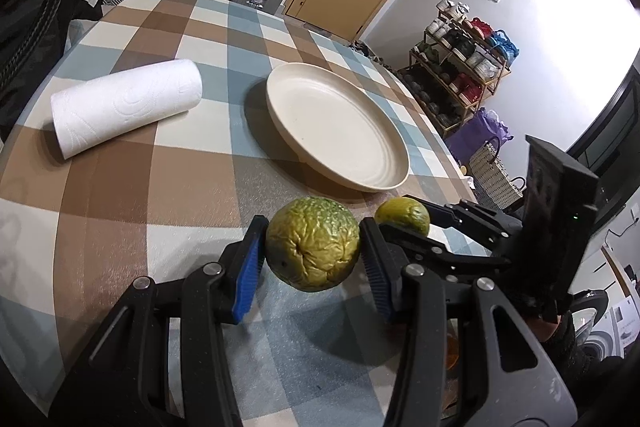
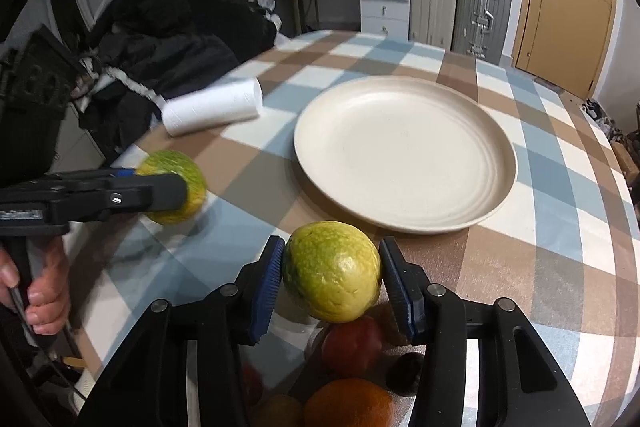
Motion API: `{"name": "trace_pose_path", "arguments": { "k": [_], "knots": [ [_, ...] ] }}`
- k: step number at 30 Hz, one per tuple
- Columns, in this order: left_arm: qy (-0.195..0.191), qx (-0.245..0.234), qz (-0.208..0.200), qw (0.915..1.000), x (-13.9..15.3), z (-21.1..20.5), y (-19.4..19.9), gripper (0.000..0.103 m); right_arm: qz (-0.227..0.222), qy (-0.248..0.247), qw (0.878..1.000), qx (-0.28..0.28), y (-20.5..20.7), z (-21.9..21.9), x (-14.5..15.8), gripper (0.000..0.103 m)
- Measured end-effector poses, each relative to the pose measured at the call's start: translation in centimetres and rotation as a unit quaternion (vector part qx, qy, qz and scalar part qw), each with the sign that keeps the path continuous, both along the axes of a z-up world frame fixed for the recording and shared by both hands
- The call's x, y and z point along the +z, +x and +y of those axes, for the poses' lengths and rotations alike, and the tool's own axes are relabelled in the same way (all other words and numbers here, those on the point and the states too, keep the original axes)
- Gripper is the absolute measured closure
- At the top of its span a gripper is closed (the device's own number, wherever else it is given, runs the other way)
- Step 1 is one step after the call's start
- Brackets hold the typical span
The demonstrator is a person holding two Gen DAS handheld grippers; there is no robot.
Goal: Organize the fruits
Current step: 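Carry both citrus fruits onto the white plate and open both tools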
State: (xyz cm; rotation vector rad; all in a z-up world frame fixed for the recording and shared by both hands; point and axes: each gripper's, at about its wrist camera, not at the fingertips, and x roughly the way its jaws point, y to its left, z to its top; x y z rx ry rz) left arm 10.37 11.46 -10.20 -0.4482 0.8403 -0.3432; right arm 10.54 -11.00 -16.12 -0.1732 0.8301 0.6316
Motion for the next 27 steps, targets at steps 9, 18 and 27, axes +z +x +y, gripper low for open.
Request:
{"name": "trace_pose_path", "arguments": {
  "k": [9, 18, 27],
  "knots": [
    [0.017, -0.008, -0.012, 0.9997, 2.2, -1.3, 2.1, 0.059, -0.013, 0.075, 0.997, -0.014, 1.0, -3.1, 3.5, 0.053],
    [0.028, -0.015, -0.031, 0.999, 4.9, -2.9, 7.1, 0.059, -0.022, 0.111, 0.993, -0.021, 5.3, -5.2, 7.2, 0.053],
    [0.045, -0.02, -0.034, 0.9982, 5.4, -4.3, 14.3, 0.059, -0.003, 0.143, 0.989, -0.035, 12.2, -5.8, 7.6, 0.053]
  ]
}}
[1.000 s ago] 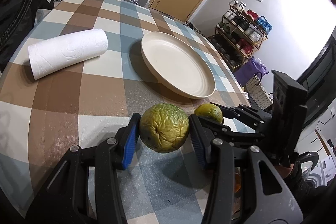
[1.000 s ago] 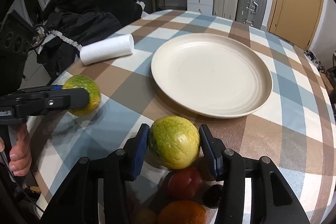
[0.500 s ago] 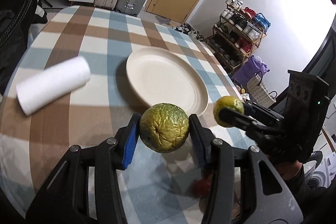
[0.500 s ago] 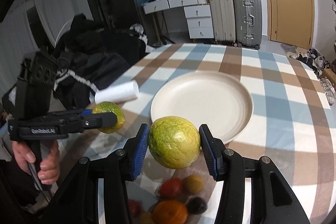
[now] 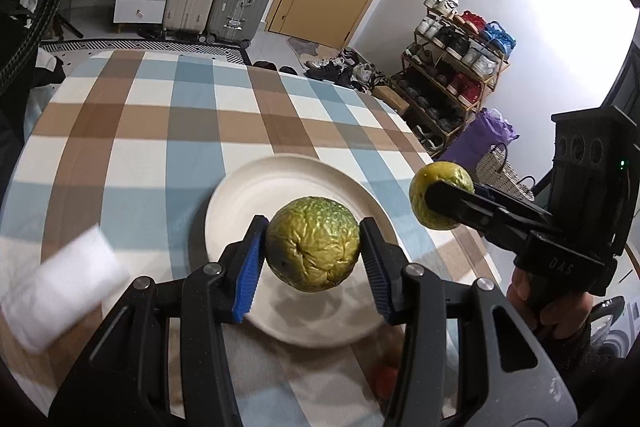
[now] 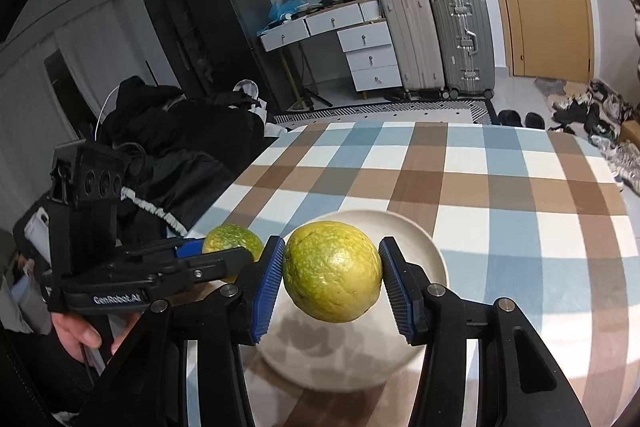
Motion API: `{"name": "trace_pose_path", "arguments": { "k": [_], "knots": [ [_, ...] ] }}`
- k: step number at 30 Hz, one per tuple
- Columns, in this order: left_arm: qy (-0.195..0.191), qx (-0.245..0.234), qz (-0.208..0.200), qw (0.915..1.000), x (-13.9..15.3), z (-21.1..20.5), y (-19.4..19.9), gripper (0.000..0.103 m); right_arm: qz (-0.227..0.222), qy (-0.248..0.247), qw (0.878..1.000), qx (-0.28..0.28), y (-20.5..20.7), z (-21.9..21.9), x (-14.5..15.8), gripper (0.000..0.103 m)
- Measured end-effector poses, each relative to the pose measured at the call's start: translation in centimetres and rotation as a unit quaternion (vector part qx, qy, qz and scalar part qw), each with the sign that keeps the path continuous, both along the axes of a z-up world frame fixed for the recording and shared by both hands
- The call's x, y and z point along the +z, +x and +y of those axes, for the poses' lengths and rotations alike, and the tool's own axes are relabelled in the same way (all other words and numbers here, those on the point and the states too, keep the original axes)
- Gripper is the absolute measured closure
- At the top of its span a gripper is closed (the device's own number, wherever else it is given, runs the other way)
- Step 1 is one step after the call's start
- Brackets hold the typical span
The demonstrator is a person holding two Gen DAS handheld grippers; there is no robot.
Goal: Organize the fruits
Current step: 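Carry both citrus fruits onto the white plate and open both tools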
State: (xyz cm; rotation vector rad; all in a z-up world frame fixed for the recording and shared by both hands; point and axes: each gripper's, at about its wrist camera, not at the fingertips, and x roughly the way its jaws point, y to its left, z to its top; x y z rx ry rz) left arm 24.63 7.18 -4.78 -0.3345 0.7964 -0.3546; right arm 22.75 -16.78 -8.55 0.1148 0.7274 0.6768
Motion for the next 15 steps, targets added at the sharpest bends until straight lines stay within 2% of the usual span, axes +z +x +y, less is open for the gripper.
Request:
{"name": "trace_pose_path", "arguments": {
  "k": [4, 8, 15],
  "knots": [
    [0.009, -0.005, 0.011, 0.9999, -1.2, -0.6, 3.1, 0.059, 0.014, 0.005, 1.0, 0.001, 2.7, 0.6, -1.2, 0.053],
    [0.015, -0.01, 0.026, 0.9995, -2.9, -0.9, 5.9, 0.059, 0.046, 0.011, 0.999, -0.003, 5.8, 1.0, -3.4, 0.053],
    [0.028, -0.021, 0.038, 0.9987, -4.9, -1.8, 8.9, 0.059, 0.083, 0.016, 0.996, -0.004, 8.8, 1.4, -6.4, 0.053]
  ]
}}
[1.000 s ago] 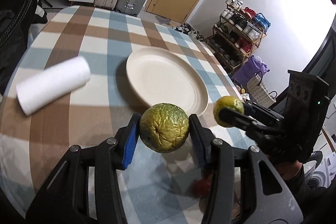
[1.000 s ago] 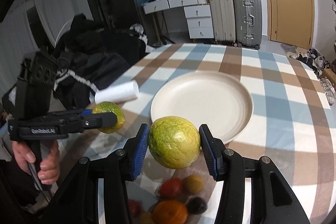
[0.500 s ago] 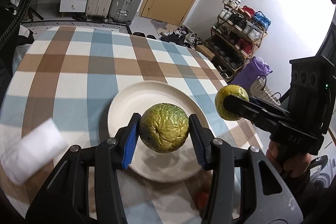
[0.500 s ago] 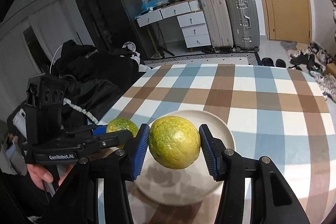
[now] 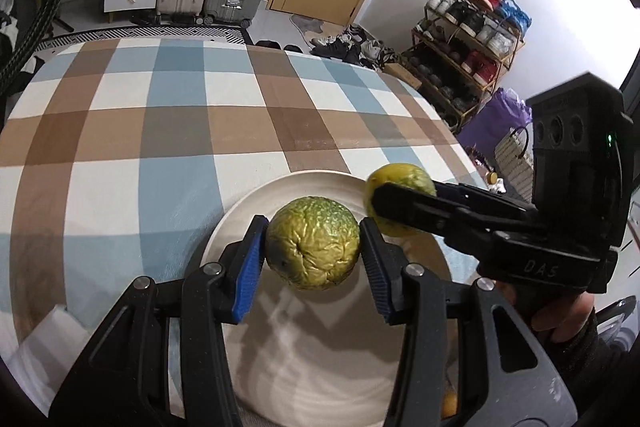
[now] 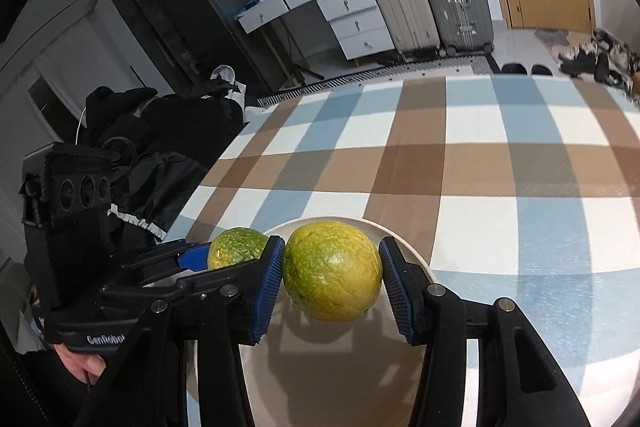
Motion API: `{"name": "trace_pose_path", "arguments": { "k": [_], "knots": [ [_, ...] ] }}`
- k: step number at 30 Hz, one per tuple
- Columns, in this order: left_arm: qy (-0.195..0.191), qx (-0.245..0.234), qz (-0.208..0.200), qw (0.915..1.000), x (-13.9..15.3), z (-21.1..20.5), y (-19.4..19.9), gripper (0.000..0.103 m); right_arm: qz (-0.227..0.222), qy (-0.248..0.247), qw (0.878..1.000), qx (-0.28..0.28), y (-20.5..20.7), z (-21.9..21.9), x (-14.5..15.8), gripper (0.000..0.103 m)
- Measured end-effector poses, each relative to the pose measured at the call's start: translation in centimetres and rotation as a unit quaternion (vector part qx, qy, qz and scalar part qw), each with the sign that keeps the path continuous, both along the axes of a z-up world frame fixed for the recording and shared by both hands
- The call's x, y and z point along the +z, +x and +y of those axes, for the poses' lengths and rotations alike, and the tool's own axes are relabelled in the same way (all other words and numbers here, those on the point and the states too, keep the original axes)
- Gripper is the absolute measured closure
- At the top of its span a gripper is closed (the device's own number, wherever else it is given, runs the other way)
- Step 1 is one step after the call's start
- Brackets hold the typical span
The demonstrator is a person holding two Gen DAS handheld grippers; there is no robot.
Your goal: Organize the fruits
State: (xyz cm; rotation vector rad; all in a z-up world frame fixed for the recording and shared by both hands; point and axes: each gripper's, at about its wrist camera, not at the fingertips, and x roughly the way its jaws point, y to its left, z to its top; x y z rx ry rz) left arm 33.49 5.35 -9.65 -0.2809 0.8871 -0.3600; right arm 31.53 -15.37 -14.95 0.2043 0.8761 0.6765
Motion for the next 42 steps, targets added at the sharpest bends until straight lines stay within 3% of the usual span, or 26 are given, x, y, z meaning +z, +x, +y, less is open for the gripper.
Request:
{"name": "trace_pose_path", "arguments": {
  "k": [14, 22, 25, 32, 34, 39, 42],
  "knots": [
    [0.015, -0.01, 0.022, 0.9996, -2.7, -0.9, 2.7, 0.059, 0.05, 0.01, 0.999, -0.018, 2.3, 0.7, -1.9, 0.053],
    [0.022, 0.009, 0.012, 0.9996, -1.7, -0.2, 1.8, 0.058, 0.027, 0.029, 0.999, -0.031, 1.0, -0.5, -0.1, 0.05],
    [0.03, 0.012, 0.0, 0.9995, -0.6, -0.2, 0.8, 0.057, 0.012, 0.032, 0.999, -0.038, -0.4, -1.3, 1.2, 0.042],
    [0.055, 0.04, -0.041, 0.9968, 3.3, -0.1, -3.0, 0.035, -0.043, 0.032, 0.997, -0.051, -5.7, -3.3, 4.8, 0.027],
    [0.066, 0.053, -0.059, 0.9946, 4.7, -0.2, -4.8, 0.024, -0.061, 0.029, 0.996, -0.057, -7.8, -3.9, 5.8, 0.021],
    [0.08, 0.074, -0.097, 0.9892, 7.7, -0.7, -9.3, 0.018, -0.109, 0.015, 0.992, -0.062, -13.0, -4.8, 7.9, 0.009],
    [0.098, 0.088, -0.108, 0.9855, 9.0, -1.4, -12.0, 0.007, -0.136, 0.005, 0.988, -0.078, -15.9, -5.3, 8.9, 0.003]
  ]
}}
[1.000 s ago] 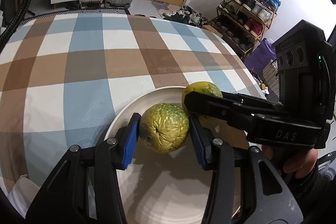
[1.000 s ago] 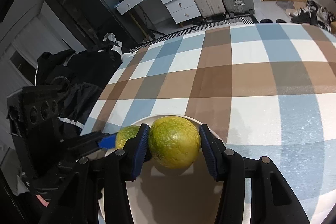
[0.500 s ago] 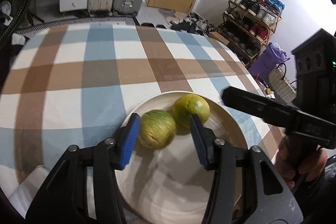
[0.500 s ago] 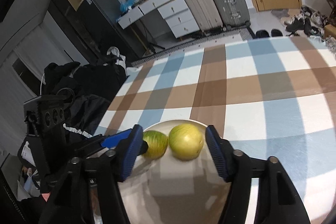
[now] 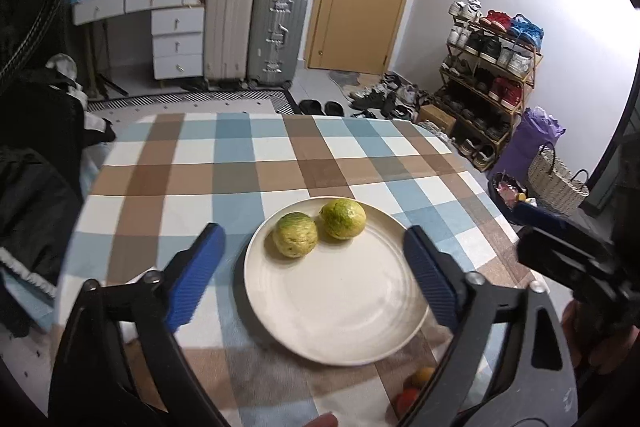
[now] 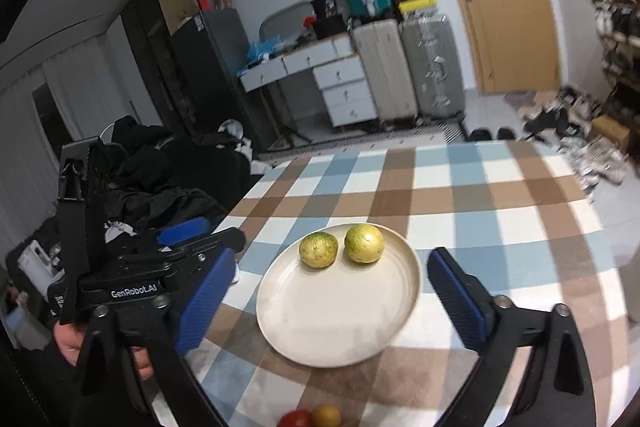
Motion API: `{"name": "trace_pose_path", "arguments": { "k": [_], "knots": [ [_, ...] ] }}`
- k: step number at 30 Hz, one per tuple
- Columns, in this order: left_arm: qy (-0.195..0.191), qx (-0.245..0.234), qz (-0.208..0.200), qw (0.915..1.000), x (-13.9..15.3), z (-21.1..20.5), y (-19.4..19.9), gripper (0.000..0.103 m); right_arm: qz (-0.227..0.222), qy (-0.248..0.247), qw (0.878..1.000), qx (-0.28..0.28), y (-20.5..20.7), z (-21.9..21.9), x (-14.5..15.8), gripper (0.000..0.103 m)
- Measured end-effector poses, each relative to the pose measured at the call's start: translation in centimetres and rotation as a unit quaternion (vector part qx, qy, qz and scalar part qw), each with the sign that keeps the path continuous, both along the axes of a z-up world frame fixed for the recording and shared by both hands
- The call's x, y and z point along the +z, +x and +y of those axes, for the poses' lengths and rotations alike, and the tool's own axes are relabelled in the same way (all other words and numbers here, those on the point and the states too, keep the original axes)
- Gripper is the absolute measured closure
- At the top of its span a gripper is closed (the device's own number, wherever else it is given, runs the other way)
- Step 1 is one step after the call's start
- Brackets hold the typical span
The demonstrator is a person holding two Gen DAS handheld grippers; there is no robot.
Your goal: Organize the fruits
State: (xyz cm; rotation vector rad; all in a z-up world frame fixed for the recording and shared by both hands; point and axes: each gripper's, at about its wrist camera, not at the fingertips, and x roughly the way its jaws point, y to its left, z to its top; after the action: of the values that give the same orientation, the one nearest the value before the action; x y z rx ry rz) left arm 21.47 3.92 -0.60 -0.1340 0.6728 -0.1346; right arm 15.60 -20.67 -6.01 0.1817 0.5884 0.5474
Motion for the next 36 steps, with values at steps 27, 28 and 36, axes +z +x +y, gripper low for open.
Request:
{"name": "trace_pose_path", "arguments": {
  "k": [27, 28, 36],
  "knots": [
    [0.05, 0.07, -0.05, 0.995, 1.4, -1.2, -19.8, 0.001, -0.11, -0.041, 0.991, -0.068, -16.2, -1.5, -0.9, 0.0],
    [0.051, 0.065, -0.049, 0.9954, 1.0, -1.4, -20.3, 0.001, -0.11, -0.045, 0.991, -0.067, -16.6, -1.4, -1.2, 0.0],
    [0.007, -0.008, 0.001, 0.9999, -3.0, -3.1, -23.0, 0.001, -0.113, -0.065, 0.989, -0.07, -19.0, -1.1, -3.2, 0.0]
  ]
}}
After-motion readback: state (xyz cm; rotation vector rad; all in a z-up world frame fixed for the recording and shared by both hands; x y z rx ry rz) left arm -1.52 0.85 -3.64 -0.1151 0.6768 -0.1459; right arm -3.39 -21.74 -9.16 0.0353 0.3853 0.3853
